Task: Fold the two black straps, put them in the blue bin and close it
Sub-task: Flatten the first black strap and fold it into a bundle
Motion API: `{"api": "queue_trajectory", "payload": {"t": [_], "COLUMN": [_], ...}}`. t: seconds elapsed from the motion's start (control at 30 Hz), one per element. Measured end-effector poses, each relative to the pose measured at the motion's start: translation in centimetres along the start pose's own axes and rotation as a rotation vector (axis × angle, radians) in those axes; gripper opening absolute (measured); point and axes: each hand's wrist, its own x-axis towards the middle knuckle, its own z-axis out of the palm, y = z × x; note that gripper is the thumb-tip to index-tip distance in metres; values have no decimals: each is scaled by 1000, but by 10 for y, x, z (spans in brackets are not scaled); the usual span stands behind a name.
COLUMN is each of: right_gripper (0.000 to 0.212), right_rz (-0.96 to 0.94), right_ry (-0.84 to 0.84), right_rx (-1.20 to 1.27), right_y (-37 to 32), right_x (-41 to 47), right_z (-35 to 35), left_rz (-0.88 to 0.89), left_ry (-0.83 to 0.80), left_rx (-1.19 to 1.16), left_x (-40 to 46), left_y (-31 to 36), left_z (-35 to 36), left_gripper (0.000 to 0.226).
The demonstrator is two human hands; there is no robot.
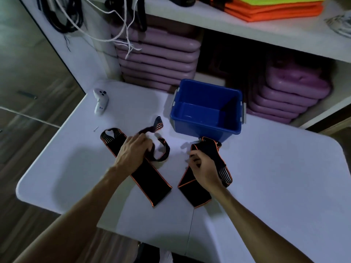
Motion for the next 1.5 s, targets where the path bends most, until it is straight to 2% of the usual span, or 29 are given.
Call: {"api": "queue_trajectory", "payload": {"t": [0.07,0.13,0.23,0.33,0.47,0.6,0.73,0.9,1.0,1.1,1.3,1.4,1.5], "right_gripper": [22,25,32,43,55,78,96,83,70,49,37,41,52], "right_rz": [-15,-43,-93,-119,-173,-211,-143,-117,-232,-399,-509,-491,-471], "right_ry": [-25,-53,-114,-168,-257,-326,-347,-403,-395,-364,-434,-441,-417], "right_rx": [-32,-97,-140,-166,-244,-212,-306,-503,-558,-582,-626,-634,-650], "right_y": [-1,-2,-5,-16,-31,-40,-38,-35,-35,-30,-15,-12,-10], "right_x": [1,2,5,6,12,22,28,23,12,0,-22,-33,-41], "right_z": [10,21,37,51,69,86,102,101,99,96,85,85,87], "left_rz": [15,11,-59,-189,-378,-595,-700,-747,-793,-867,-1013,-1092,-1064], "left_ry": [-47,-115,-134,-33,205,35,82,108,72,46,99,105,64], "left_rx": [17,-87,-230,-301,-318,-264,-326,-334,-249,-187,-304,-393,-371], "left_x": [-40,-66,-74,-66,-58,-59,-54,-37,-24,-14,-5,-2,-3], "left_y": [-6,-13,-18,-24,-40,-53,-71,-94,-99,-106,-139,-143,-142], "left_z": [14,23,18,7,0,1,-2,-7,-9,-10,-10,-10,-1], "left_gripper": [38,45,45,34,23,62,61,42,35,44,30,36,39]}}
